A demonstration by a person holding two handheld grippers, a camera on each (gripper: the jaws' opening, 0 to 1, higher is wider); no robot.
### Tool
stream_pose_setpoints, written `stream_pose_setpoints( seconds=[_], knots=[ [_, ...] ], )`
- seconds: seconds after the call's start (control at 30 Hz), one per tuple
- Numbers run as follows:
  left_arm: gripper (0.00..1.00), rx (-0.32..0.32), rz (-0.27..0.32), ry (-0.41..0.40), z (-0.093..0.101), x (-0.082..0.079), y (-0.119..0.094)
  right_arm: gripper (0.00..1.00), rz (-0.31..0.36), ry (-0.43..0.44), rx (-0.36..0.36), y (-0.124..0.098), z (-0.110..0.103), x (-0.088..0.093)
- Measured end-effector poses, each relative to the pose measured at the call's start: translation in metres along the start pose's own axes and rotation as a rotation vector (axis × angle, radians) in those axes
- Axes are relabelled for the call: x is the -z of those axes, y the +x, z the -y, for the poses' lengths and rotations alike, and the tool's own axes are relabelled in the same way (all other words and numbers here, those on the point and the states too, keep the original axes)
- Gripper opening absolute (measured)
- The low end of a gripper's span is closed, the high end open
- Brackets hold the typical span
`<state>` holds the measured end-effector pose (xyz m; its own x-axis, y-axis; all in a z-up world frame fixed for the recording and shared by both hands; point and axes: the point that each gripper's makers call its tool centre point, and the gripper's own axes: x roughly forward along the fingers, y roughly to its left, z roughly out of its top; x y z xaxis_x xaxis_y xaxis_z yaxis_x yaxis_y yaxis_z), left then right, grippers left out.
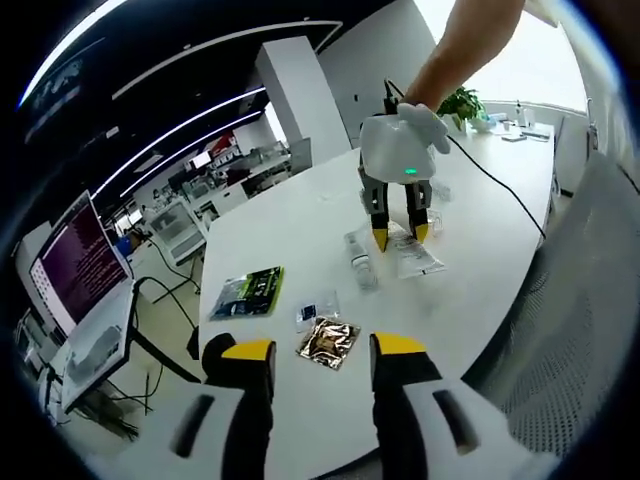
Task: Arrange the skincare products in the storage area until every visible bottle or jar stands upright without overlapping.
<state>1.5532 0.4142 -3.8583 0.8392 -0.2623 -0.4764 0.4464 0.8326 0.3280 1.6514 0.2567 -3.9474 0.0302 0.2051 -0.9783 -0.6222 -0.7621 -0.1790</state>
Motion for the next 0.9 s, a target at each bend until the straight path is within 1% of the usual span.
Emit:
stream_pose_setpoints(
  seconds=[0.1,0.2,0.4,0.5,0.6,0.67,0.9],
  knots=[
    [0.34,0.0,-0.002,-0.001,0.0,0.0,0.0,0.22,0.031,0.043,0.033,-0.006,0.002,-0.003],
    [0.34,0.002,-0.005,0.002,0.001,0.0,-0.001,0.21,0.043,0.073,0.07,-0.011,0.004,-0.002],
    [0.34,0.002,-0.008,0.005,0.0,0.001,0.0,0.21,0.11,0.212,0.144,-0.021,0.009,-0.003],
    [0.34,0.0,-0.007,0.006,0.0,0.001,0.0,0.21,0.134,0.264,0.174,-0.028,0.011,-0.001],
    [0.34,-0.001,-0.007,0.006,-0.001,0.001,0.0,0.21,0.162,0.331,0.217,-0.036,0.016,0.001],
    [0.34,-0.003,-0.007,0.006,-0.001,0.0,0.0,0.22,0.202,0.408,0.256,-0.045,0.02,0.003],
    [0.34,-0.004,-0.009,0.009,-0.001,0.001,0.0,0.22,0.307,0.579,0.348,-0.065,0.027,0.003]
  ],
)
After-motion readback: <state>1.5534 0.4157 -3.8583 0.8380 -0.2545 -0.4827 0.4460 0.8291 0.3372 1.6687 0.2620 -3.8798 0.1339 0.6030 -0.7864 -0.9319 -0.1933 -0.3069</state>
